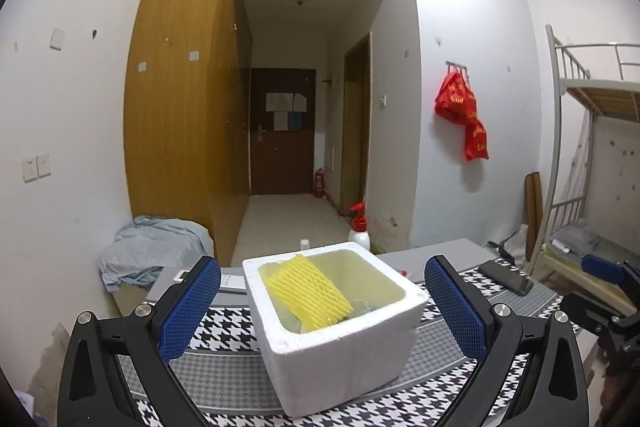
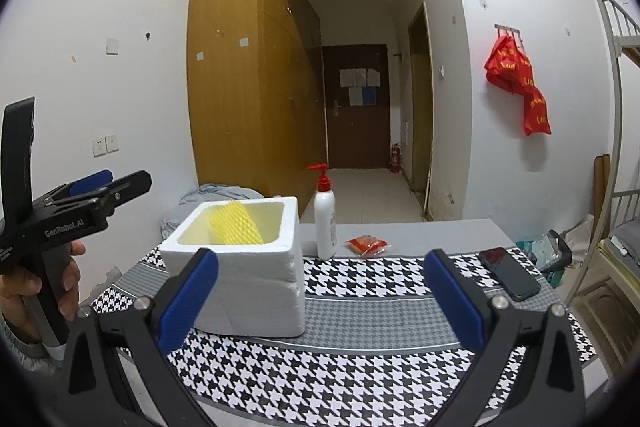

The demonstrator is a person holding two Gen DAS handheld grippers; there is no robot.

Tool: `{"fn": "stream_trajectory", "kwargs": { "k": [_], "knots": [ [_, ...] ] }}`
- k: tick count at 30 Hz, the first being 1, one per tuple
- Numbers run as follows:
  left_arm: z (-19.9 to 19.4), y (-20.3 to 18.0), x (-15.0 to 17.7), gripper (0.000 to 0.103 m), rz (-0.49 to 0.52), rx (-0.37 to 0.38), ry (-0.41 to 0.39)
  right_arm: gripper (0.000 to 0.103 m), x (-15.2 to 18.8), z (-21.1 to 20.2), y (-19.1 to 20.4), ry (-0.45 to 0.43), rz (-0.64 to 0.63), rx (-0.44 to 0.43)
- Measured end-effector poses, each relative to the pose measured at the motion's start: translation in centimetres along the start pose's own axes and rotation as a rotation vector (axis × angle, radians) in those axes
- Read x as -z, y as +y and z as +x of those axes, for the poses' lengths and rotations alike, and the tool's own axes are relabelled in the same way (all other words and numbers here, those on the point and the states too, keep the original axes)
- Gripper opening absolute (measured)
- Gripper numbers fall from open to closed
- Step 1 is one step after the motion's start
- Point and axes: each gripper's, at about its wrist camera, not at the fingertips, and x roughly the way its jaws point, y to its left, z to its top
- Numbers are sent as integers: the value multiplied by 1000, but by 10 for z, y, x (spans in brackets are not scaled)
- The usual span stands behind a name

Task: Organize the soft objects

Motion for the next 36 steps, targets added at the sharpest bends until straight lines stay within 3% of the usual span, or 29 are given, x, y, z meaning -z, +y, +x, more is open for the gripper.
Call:
{"fn": "stream_trajectory", "kwargs": {
  "k": [12, 36],
  "knots": [
    [-39, -3, 8, 102, 29, 11, -22, 103, 6, -25, 19, -33, -16, -33],
    [-114, 11, 53, 102, -30, 0, -93, 103, 42, -69, 55, -47, -15, -72]
  ]
}}
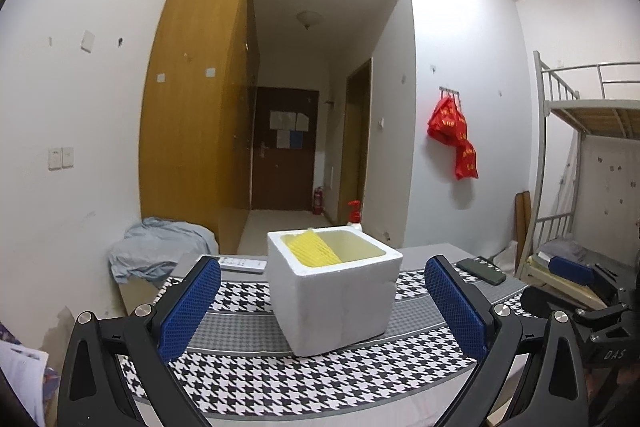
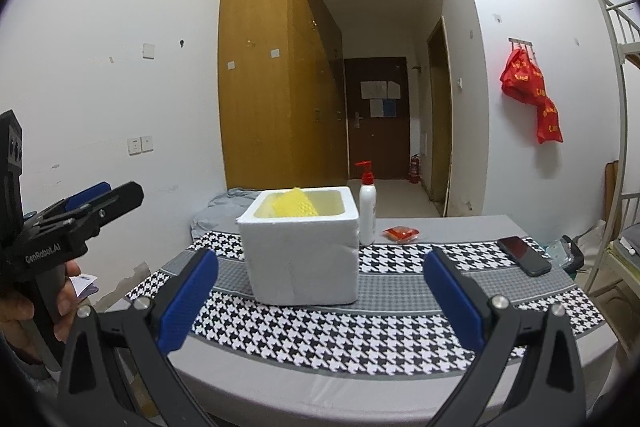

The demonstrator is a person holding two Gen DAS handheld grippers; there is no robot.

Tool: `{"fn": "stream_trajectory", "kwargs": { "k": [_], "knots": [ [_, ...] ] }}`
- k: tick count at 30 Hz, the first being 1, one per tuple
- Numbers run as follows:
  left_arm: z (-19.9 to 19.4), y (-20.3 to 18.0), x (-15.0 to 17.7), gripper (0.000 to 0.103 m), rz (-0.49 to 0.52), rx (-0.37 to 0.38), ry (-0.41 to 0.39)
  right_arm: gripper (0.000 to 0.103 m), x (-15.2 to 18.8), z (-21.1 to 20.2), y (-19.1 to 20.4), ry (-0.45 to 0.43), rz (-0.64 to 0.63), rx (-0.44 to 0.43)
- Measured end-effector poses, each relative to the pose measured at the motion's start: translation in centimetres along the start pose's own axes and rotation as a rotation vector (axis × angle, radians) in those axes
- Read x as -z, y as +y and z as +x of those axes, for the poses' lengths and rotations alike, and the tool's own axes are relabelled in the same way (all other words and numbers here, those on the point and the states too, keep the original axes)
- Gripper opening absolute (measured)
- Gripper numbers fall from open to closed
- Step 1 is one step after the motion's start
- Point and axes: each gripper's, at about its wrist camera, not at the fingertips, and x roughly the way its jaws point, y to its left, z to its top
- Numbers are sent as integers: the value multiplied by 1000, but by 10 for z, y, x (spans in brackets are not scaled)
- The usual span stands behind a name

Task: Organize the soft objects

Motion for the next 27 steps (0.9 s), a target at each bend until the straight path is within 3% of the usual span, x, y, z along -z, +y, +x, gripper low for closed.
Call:
{"fn": "stream_trajectory", "kwargs": {
  "k": [12, 18, 27],
  "knots": [
    [-24, -16, 22, 102, 31, 45, -9, 103, 20, -19, 12, -13, 6, 11],
    [-27, -20, 35, 102, 49, 7, -19, 103, 28, -25, 18, -34, 6, -14],
    [-29, -17, 53, 102, 43, -64, -19, 103, 41, -29, 22, -54, 6, 40]
  ]
}}
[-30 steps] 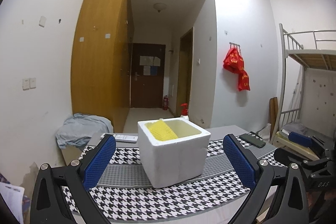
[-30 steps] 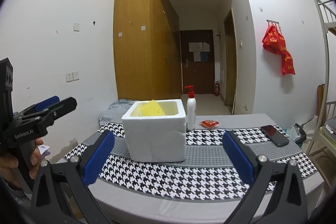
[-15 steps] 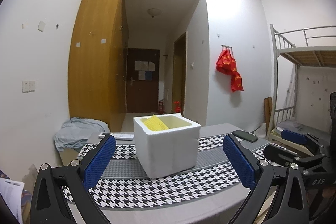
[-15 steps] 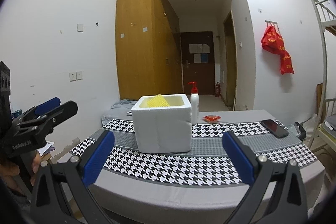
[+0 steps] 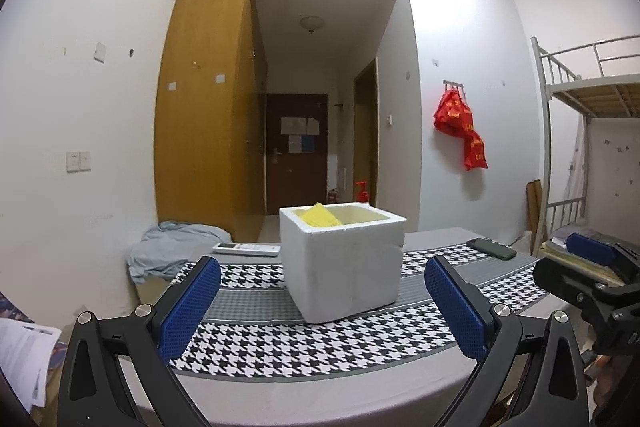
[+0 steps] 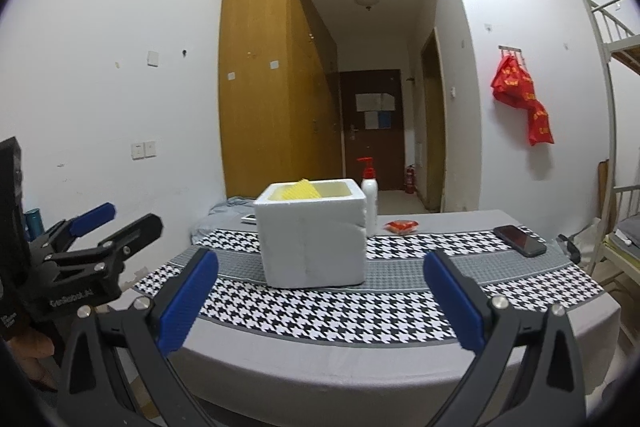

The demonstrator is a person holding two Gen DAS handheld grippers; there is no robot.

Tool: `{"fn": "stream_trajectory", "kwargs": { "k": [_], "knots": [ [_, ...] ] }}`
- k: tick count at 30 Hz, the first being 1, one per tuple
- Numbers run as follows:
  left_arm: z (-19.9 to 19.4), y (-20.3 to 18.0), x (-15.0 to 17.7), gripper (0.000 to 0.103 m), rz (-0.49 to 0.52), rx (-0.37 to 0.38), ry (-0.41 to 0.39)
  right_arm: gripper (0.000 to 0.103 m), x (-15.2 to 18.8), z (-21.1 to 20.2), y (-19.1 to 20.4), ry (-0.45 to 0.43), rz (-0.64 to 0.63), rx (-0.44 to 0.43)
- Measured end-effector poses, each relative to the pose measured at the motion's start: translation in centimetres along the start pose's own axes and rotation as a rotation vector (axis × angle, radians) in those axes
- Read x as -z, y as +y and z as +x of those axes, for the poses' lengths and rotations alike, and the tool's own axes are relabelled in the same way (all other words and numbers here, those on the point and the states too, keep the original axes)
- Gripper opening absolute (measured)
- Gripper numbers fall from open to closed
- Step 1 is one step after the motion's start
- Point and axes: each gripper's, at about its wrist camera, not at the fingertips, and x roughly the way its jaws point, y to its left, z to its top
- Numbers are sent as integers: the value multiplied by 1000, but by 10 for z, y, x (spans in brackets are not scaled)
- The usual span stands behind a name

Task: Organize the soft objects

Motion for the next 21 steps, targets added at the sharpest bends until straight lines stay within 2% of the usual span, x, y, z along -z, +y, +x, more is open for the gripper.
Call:
{"fn": "stream_trajectory", "kwargs": {
  "k": [6, 10, 21],
  "knots": [
    [-3, 0, 7, 102, 0, -7, 3, 103, 10, 0, -1, 3, 9, 19],
    [-4, -2, 12, 102, 21, -48, 0, 103, 14, 0, -2, 9, 22, 16],
    [-14, -4, 13, 102, 17, -24, 7, 103, 25, -13, 2, 12, 31, 19]
  ]
}}
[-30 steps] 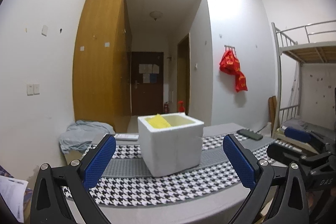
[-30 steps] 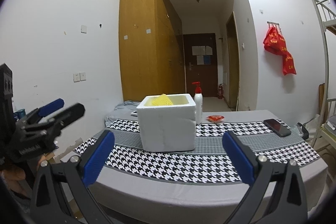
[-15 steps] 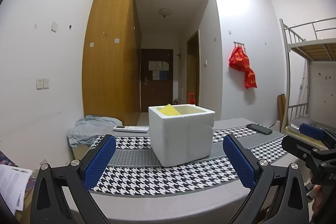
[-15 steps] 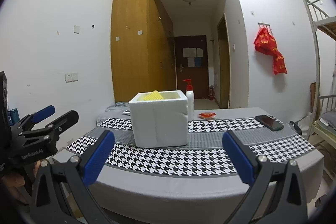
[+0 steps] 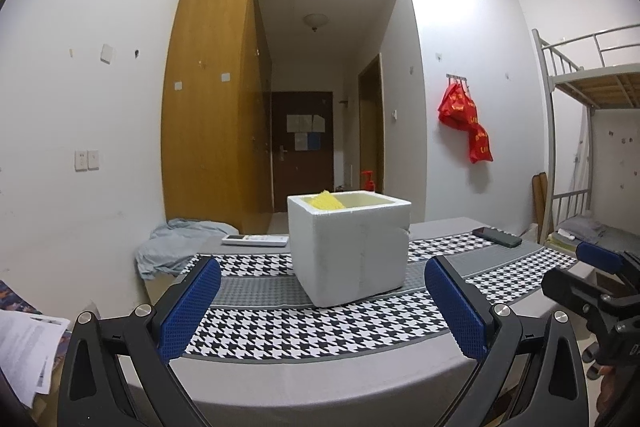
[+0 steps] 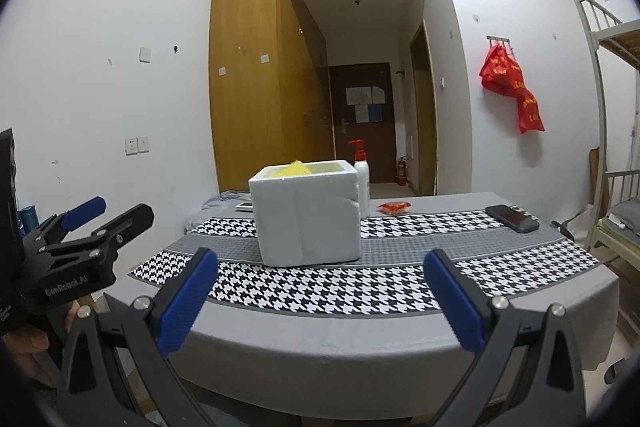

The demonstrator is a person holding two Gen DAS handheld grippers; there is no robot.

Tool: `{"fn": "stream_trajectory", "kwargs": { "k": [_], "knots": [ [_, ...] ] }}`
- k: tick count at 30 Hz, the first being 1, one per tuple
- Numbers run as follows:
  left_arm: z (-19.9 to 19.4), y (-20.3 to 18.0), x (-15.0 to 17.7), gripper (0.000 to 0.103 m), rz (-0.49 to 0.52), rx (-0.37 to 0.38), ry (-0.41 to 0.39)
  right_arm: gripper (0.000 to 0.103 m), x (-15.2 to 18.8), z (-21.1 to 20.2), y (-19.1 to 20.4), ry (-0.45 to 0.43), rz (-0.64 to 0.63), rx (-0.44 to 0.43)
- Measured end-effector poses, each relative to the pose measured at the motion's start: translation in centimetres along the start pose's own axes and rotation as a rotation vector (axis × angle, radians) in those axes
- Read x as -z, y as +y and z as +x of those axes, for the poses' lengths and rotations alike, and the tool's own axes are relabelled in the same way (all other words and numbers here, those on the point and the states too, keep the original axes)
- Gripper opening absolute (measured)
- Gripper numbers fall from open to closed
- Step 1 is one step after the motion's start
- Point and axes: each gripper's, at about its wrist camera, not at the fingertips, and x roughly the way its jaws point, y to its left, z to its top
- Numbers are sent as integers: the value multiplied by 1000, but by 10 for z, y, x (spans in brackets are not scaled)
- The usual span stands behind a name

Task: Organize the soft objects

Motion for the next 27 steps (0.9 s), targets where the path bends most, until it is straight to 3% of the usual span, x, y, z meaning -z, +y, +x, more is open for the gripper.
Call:
{"fn": "stream_trajectory", "kwargs": {
  "k": [27],
  "knots": [
    [4, -4, 7, 102, 18, 7, 32, 103, 4, 0, -1, 17, -2, 6]
  ]
}}
